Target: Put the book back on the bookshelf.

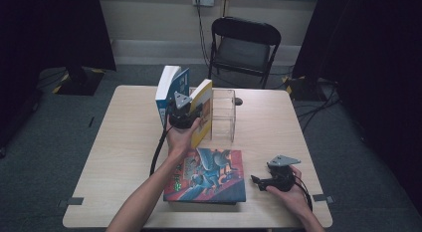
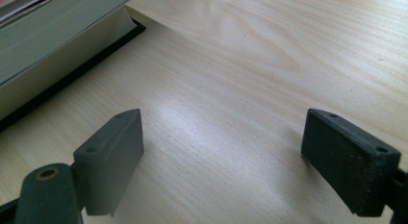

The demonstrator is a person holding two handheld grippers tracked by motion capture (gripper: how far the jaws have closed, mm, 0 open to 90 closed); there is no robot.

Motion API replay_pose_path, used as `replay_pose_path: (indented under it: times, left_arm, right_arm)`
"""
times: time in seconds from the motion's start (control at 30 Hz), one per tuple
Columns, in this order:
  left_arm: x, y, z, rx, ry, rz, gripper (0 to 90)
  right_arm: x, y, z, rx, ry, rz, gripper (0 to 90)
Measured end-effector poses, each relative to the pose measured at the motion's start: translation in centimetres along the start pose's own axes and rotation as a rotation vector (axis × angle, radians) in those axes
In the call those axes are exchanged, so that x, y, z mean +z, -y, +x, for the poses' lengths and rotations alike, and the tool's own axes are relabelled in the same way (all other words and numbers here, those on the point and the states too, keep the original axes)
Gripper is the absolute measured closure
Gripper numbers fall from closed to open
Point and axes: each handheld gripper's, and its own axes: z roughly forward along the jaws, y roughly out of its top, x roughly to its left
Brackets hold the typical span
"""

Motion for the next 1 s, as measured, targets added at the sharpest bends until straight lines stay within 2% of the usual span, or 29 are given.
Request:
replay_pose_path:
  times: [0.37, 0.63, 0.83, 0.93, 1.0]
  left_arm:
    - [-1.6, 0.4, 0.2, 0.052, 0.036, 0.02, 70.8]
    - [-2.3, 0.2, 0.1, 0.057, 0.07, 0.036, 63.8]
    - [-3.1, -0.6, 0.3, 0.029, 0.085, 0.038, 60.2]
    - [-3.6, -1.1, 0.4, 0.03, 0.1, 0.037, 58.4]
    - [-3.9, -1.5, 0.4, 0.061, 0.104, 0.064, 56.7]
  right_arm:
    - [0.0, 0.0, 0.0, -0.001, 0.0, 0.001, 14.6]
    - [0.0, 0.0, 0.0, -0.001, 0.0, 0.001, 14.6]
    - [0.0, 0.0, 0.0, -0.001, 0.0, 0.001, 14.6]
    - [0.0, 0.0, 0.0, -0.001, 0.0, 0.001, 14.6]
    - [0.0, 0.0, 0.0, -0.001, 0.0, 0.001, 14.6]
